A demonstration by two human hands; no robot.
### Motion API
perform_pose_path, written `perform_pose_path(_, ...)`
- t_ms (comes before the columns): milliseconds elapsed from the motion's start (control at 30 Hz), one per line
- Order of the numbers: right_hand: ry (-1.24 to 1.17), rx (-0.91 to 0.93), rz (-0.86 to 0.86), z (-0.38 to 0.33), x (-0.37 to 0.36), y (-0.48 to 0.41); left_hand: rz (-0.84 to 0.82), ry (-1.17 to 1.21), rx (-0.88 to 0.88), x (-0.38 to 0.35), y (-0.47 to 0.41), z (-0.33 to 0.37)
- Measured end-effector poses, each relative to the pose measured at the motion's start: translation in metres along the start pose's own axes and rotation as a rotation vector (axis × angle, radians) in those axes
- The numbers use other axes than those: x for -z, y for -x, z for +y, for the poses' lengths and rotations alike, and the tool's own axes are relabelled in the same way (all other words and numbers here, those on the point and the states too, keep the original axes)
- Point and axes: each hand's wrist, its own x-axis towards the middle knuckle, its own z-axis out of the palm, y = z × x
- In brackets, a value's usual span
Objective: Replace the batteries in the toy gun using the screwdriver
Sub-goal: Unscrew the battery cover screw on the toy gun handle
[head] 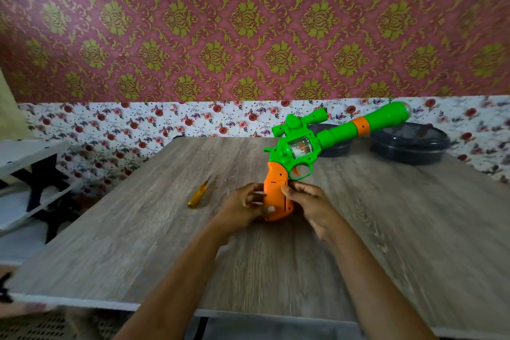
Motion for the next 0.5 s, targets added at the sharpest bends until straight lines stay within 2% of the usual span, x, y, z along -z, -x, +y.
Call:
perform_pose_path(100,-0.143,-0.043,-0.103,0.0006,0.0008,0.0052,-0.005,-0.012,-0.036,0.0012,0.0018,-0.0009)
perform_pose_path(200,-0.177,-0.011,-0.081,0.0037,0.0007,0.0085,-0.044,-0.005,-0.049,-0.0017,0.002,-0.003)
perform_pose_path(500,-0.051,0.042,-0.016,0.0022,0.0007,0.0025,-0.072,0.054,-0.026,0.0009,0.0042,-0.0009)
